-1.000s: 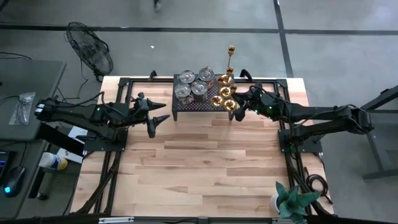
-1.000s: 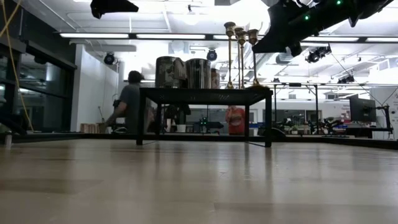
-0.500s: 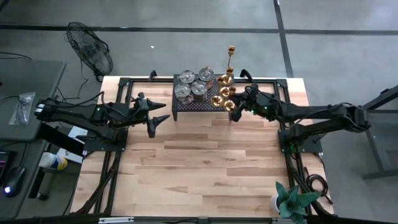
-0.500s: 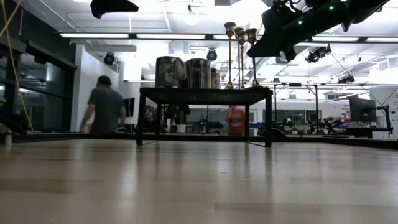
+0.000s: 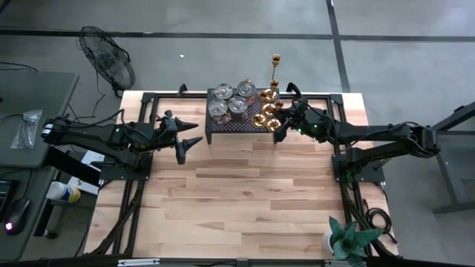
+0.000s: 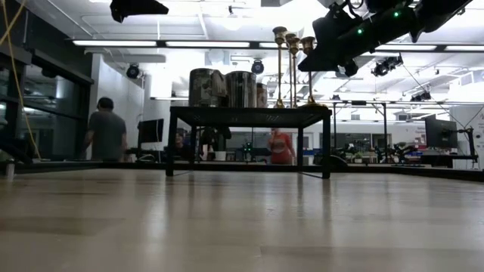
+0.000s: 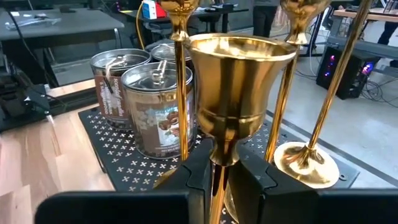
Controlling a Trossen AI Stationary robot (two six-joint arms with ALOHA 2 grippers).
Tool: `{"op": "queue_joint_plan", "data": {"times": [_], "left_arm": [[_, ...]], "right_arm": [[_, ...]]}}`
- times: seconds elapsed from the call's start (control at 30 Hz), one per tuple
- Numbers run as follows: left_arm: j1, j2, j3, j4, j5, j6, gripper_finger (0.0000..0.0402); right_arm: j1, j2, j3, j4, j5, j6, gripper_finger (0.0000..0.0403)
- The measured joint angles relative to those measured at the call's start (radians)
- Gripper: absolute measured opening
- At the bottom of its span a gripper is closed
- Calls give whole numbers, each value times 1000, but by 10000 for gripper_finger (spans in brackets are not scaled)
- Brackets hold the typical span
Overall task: Pick & Place candle stick holders
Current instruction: Align the golden candle holder with the golden candle holder on the shelf
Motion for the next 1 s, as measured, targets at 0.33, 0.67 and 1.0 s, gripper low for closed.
{"op": "queue_joint_plan", "data": {"times": [0.33, 0.67, 1.0], "left_arm": [[0, 0, 0, 0, 0, 0, 234], [0, 0, 0, 0, 0, 0, 234], [0, 0, 0, 0, 0, -1, 234]], "right_arm": [[1, 0, 0, 0, -7, 0, 42], [1, 0, 0, -1, -7, 0, 110], [1, -8, -1, -35, 9, 6, 175]]}}
